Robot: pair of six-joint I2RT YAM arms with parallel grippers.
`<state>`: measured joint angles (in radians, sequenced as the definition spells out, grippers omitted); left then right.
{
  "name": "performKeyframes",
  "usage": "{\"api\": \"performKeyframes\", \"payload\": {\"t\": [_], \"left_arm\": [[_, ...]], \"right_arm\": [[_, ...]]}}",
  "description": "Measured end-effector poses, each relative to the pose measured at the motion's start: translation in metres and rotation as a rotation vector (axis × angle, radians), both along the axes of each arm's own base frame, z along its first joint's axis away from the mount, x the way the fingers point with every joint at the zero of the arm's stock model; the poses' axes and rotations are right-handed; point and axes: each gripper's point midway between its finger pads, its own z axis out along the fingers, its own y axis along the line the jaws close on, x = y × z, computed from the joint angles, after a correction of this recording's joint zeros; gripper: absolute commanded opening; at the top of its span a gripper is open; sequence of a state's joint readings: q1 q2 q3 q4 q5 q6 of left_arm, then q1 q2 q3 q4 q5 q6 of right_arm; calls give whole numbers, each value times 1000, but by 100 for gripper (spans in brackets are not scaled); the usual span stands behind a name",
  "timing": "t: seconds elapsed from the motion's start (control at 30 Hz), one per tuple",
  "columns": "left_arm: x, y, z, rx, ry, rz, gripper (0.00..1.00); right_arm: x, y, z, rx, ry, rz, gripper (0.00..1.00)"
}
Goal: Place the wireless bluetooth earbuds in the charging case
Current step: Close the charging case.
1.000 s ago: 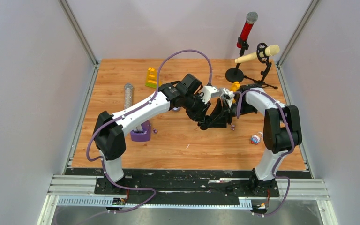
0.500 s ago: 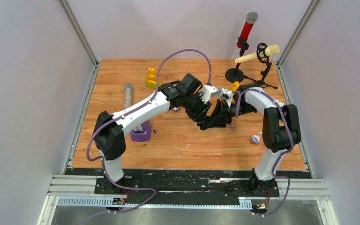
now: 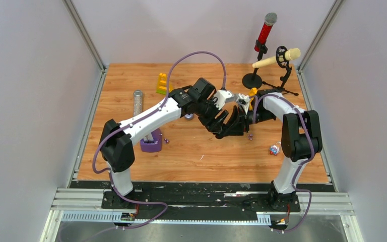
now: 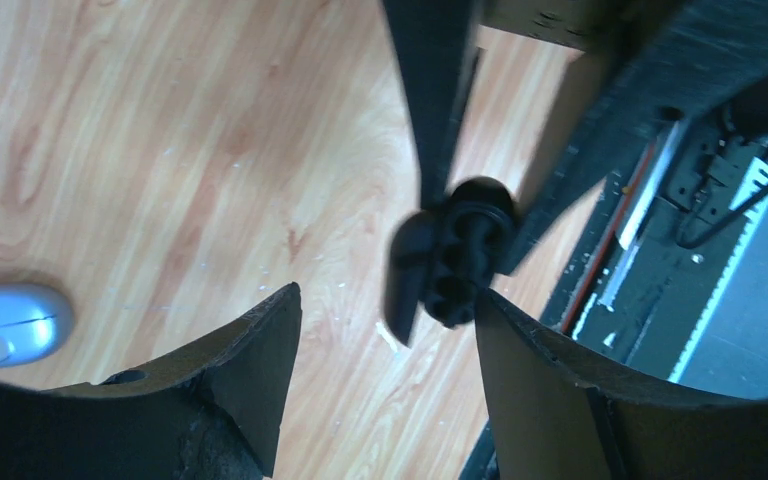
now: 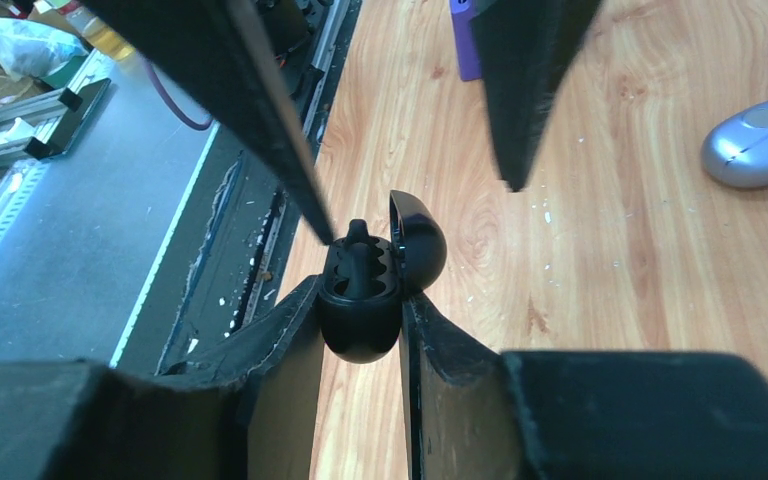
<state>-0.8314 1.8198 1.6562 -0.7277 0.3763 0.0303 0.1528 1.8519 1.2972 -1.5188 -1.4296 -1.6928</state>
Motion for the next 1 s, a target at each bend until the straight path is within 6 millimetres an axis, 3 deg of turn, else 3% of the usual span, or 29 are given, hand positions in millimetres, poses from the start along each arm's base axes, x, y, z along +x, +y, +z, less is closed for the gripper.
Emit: {"api": "performKeyframes", "payload": {"t": [0.2,0.4,0.53,0.8,1.0], "left_arm": [[-17,-5,11,-40,35,-53,76],[-16,-3,17,-55,33,-52,77],[5,10,19,-66,46,20,77],[83,64,13,-61,37,312,76],[80,53,-28,14,99,314,76]], "right_arm": [[12,-1,-4,-1,-15,-19,22],[16,-1,-6,-4,-15,-26,23],[16,-1,-6,-4,-15,-27,23],[15,-1,-1,0,-34,-27,24],[14,-1,1,1,-32,-27,24]]}}
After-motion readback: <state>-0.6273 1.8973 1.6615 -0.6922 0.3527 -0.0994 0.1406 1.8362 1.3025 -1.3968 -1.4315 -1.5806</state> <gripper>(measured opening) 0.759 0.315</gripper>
